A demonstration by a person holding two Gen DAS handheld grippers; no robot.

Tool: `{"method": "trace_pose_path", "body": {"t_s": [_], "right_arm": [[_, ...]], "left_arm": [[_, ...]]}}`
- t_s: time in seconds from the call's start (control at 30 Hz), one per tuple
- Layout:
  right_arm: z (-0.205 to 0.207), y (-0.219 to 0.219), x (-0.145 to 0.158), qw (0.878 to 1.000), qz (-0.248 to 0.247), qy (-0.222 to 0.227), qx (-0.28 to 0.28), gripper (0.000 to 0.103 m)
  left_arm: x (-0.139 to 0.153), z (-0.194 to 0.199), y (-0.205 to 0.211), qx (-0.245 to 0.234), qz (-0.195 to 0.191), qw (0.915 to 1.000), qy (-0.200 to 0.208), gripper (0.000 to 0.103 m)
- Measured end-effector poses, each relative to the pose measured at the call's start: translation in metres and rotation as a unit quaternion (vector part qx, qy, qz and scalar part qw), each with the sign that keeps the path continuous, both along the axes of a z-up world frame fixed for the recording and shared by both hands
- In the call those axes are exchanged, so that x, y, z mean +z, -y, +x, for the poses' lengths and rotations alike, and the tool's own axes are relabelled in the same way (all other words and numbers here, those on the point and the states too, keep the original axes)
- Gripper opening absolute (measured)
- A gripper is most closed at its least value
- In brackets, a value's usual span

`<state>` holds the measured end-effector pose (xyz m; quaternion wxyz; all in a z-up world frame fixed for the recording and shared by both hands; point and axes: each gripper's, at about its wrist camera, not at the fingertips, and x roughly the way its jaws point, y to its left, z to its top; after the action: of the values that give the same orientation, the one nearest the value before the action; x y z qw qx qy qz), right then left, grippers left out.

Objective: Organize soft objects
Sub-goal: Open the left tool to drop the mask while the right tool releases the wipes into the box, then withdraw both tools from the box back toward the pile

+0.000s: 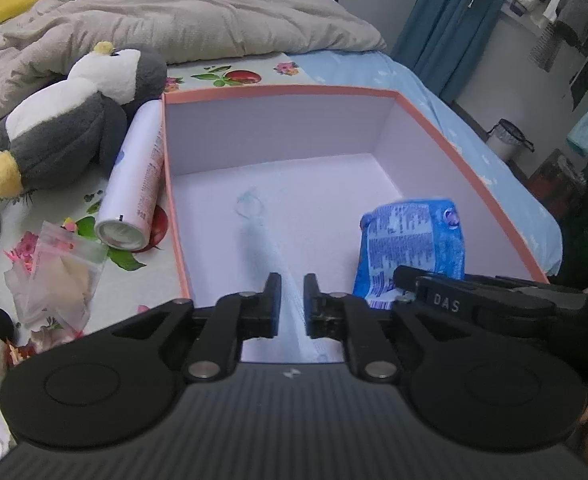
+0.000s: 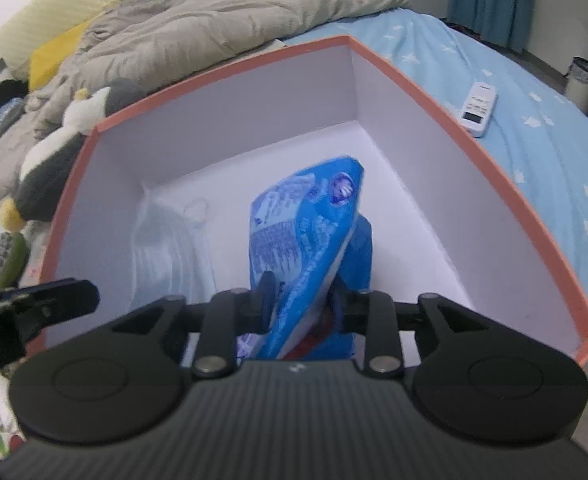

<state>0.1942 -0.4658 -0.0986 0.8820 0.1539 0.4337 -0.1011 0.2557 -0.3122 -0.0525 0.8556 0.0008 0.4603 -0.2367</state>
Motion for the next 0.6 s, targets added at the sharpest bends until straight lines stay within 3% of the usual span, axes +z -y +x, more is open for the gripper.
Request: {"method": "trace_pose_path", "body": {"t_s": [0.23,0.6], "right_arm": [[-0.009,0.004,0.014,1.0,-0.012,0.004,-0.018,0.036],[-0.048,-0.011,0.075,0.998,-0.014,0.063,-0.011,0.036]], "left_arm": [[0.023,-0.016,-0.005,-0.002,-0.008,0.9997,0.024,0.022],[0.085,-0.065,-0.037,0.006,-0.028,0.9966,0.078,0.022]]}}
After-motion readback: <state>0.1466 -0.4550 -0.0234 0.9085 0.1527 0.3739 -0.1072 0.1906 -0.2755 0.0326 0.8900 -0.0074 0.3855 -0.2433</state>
